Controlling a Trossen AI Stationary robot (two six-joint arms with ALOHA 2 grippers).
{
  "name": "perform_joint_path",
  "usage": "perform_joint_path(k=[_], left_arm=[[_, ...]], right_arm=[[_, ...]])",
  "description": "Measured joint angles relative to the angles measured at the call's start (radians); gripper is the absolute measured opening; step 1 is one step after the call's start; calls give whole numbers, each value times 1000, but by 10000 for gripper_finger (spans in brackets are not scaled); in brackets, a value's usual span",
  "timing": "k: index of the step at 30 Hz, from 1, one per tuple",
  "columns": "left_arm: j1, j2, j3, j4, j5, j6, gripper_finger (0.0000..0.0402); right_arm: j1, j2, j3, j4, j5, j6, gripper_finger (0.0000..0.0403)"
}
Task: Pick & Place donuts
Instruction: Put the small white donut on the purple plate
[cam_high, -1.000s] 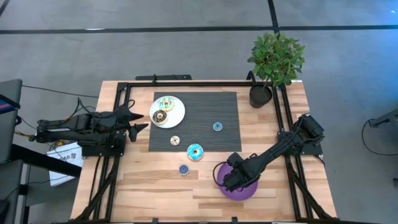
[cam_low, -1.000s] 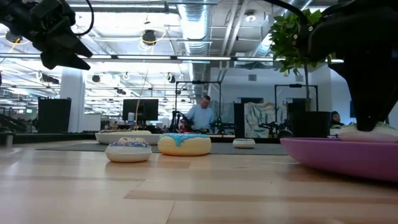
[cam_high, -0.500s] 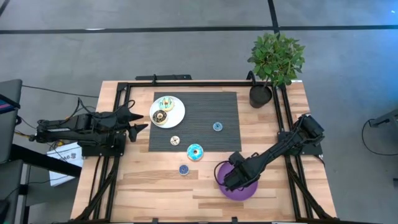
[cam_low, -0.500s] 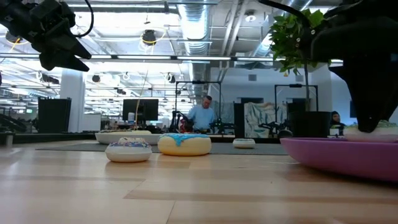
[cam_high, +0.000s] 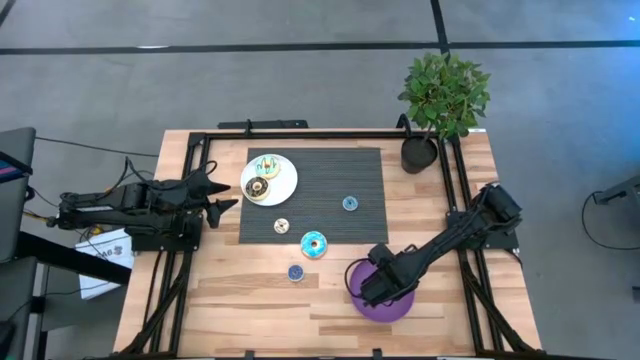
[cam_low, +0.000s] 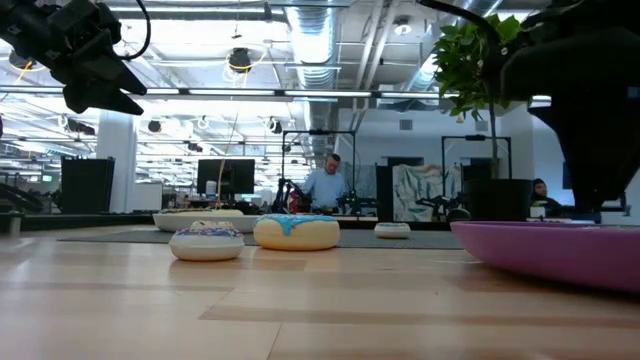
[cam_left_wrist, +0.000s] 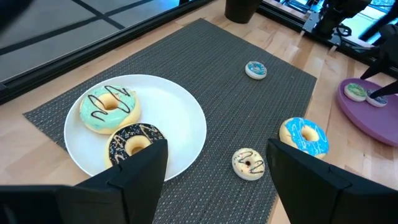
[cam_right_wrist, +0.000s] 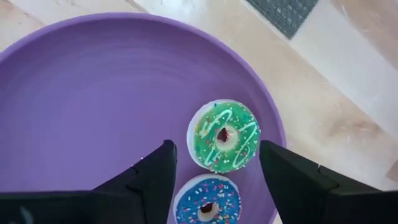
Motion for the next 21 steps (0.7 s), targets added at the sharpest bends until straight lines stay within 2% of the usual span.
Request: perform_joint_path(k=[3,7,10,17,21], left_arm=[[0,0,0,0,0,0,265],[0,0,0,0,7,-6,265],[0,0,0,0,16,-9,265],[0,0,0,0,36,-5,265],[0,0,0,25,74,40,265]], right_arm=[[9,-29,2,-3,55,5,221],[26,-129,6,-7,195,-1,221],[21,-191,3,22,270,-165,215],[-92,-253,2,177,243,-633,150],[-189,-255,-19,351,145,-839,97]])
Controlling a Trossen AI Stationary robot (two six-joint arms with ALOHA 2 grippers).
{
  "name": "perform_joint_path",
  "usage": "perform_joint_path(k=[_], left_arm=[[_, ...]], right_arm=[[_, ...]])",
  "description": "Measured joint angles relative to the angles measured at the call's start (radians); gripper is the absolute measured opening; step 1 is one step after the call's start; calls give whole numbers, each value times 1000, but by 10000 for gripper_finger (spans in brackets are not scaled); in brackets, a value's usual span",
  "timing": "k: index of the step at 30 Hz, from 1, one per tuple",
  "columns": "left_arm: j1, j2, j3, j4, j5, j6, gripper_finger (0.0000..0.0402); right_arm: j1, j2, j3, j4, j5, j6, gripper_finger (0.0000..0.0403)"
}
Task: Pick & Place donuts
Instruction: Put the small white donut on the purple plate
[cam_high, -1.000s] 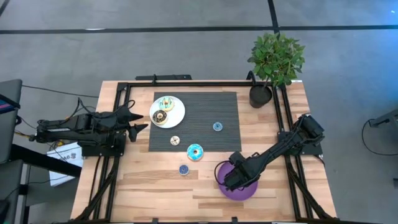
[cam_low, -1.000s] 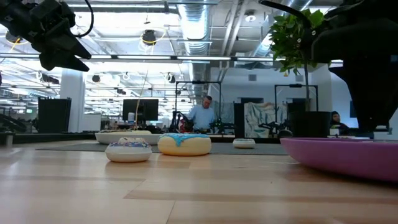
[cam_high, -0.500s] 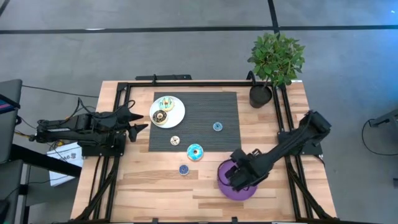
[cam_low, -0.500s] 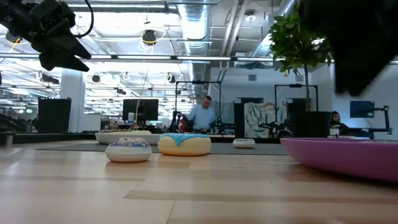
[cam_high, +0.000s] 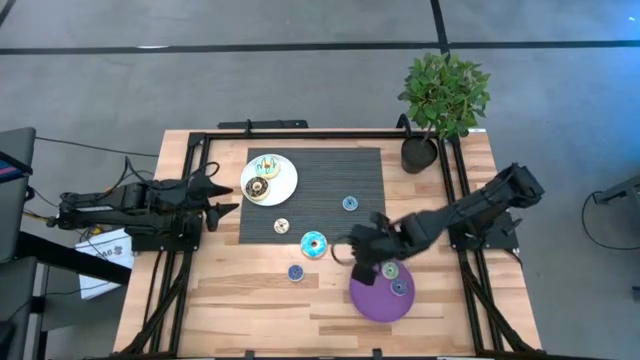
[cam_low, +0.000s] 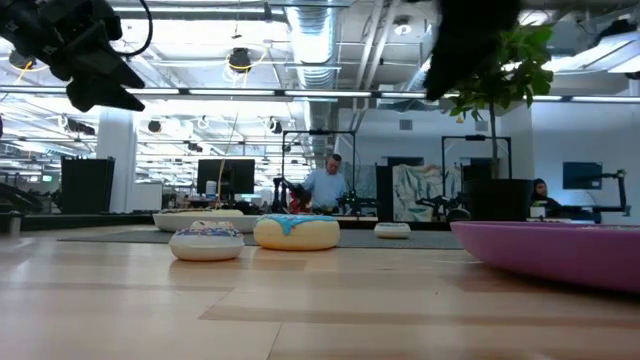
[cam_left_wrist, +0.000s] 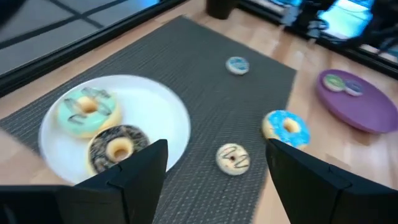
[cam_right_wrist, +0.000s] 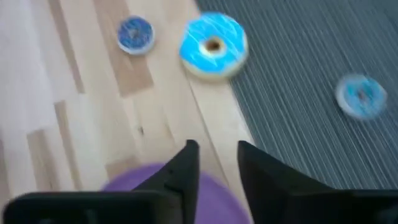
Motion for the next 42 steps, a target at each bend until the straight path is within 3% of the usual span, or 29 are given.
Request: perform_joint_path(k=[4,8,13,15,19,27,33,42], left_arm=[[0,2,0,55,58,100,265],[0,2,0,113,109,190,265],[-1,3,0,139,127,232,265],[-1,25,1,140,127,237,265],[-2,106,3,160,143,246,265],[-2,325,40,244,166,309,265],[-3,515,98,321,151,300,265],[-4,835,239,311,162,279,265]], right_arm=[[-87,0,-46,140,-48,-137,48],[-151,12,-48,147,-73,-210,11],[-214,15,-37,177,-64,-174,5],[-233,14,-45,160,-69,-231,3],[-253,-20,-141,164,-84,-262,1],[-296,-292,-463,424,-150,-245,0],[-341,-534,-618,434,-157,-309,0],[-418,-825,-773,377,-271,-397,0]])
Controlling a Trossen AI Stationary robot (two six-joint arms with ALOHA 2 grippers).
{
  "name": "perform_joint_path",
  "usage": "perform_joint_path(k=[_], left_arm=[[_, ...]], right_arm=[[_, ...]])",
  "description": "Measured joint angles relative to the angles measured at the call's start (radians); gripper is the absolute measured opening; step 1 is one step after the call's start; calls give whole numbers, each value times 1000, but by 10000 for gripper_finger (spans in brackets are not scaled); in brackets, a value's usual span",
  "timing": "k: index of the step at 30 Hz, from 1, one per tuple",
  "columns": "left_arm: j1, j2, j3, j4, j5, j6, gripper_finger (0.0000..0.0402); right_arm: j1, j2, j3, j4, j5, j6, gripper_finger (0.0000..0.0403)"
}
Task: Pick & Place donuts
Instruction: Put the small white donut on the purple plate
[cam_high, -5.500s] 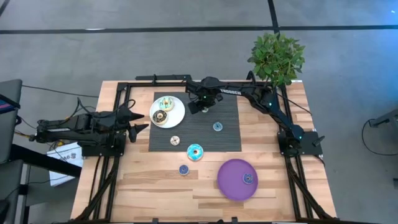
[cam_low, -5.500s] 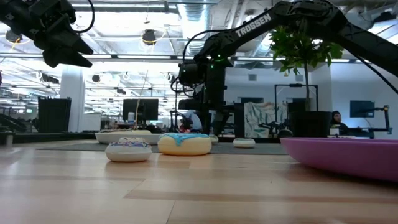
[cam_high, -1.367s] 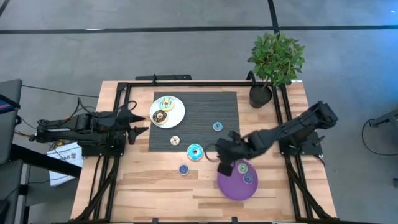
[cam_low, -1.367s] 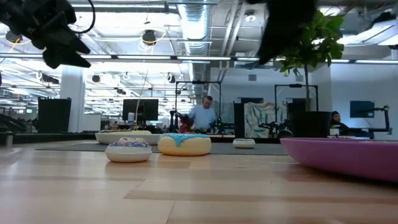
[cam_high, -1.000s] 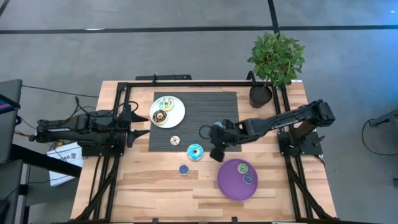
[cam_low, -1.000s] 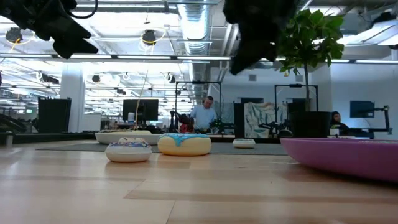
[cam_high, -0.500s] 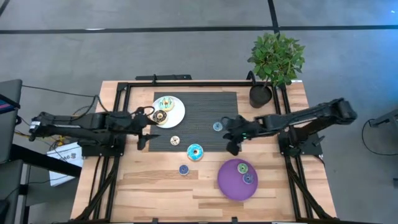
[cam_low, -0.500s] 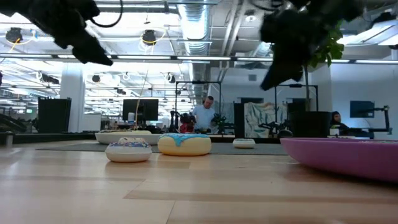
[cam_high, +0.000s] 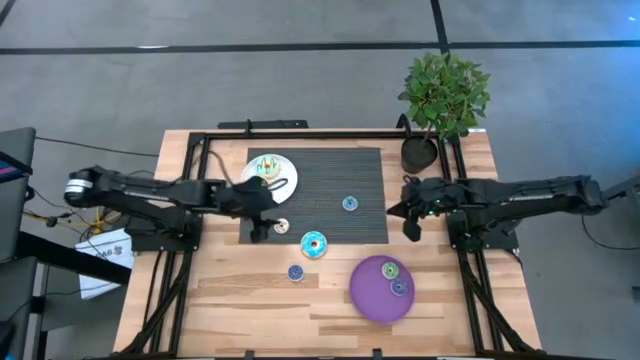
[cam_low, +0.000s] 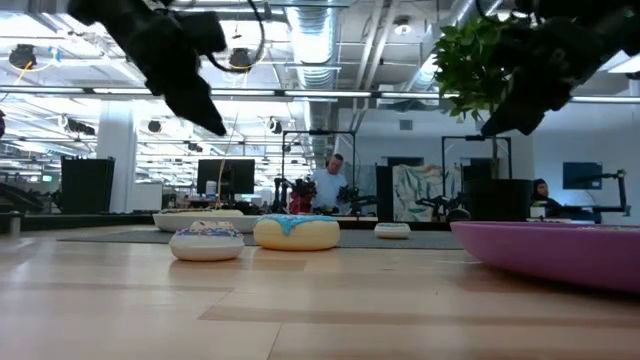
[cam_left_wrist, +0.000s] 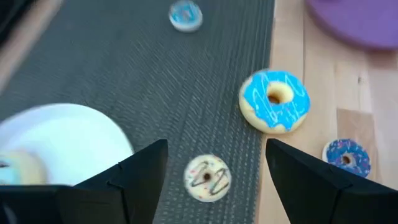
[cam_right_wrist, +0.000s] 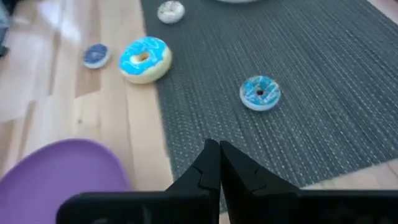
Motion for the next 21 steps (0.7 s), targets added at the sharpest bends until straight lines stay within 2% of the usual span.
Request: perform_joint_path(k=[6,12,21], left_arm=[[-9,185,63,-5,60,11,265],[-18,344,97,-7,76,114,265],[-9,472,110,-31,52,186,265]], right_arm=[[-19,-93,-28,-57,-17,-15,0],[-19,-124,-28,-59,-15,-2,0],[-19,-124,-28,-58,-10,32,0]])
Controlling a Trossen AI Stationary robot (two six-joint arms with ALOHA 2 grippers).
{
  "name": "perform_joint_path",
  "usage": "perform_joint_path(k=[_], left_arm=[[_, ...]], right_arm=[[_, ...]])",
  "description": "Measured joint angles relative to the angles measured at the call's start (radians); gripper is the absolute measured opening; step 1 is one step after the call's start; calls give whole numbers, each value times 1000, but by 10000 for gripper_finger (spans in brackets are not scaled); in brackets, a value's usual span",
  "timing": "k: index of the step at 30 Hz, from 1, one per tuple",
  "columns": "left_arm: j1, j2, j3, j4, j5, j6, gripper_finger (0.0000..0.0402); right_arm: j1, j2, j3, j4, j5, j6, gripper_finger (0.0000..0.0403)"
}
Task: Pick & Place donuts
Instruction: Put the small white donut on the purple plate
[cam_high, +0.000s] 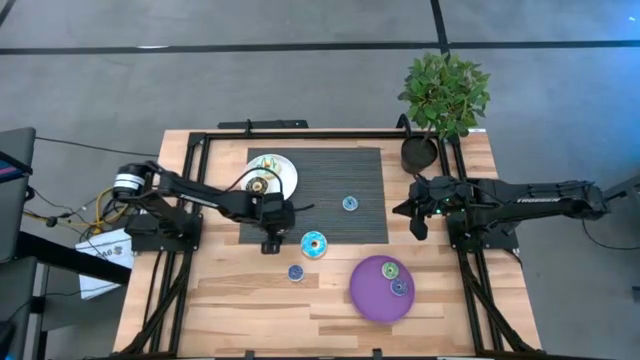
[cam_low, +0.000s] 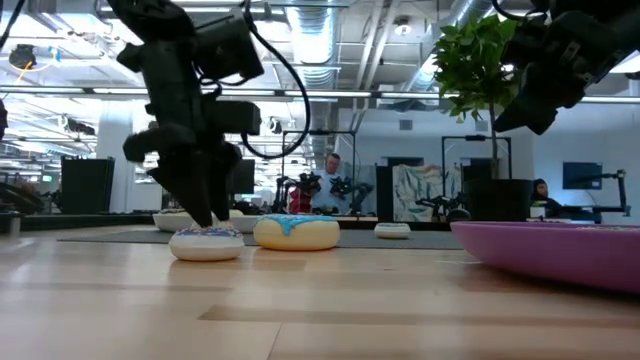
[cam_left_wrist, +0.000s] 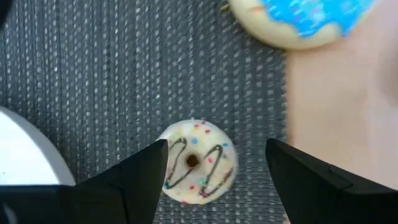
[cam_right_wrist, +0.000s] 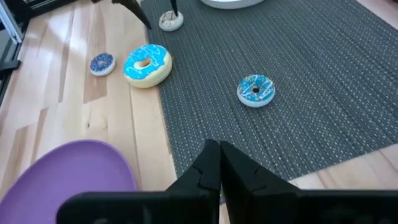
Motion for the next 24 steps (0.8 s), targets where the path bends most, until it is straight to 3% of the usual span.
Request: perform_joint_path(k=[24], left_arm=[[33,4,0,-35,16,53,265]], right_arm=[[0,0,0,-1,25,-2,0]])
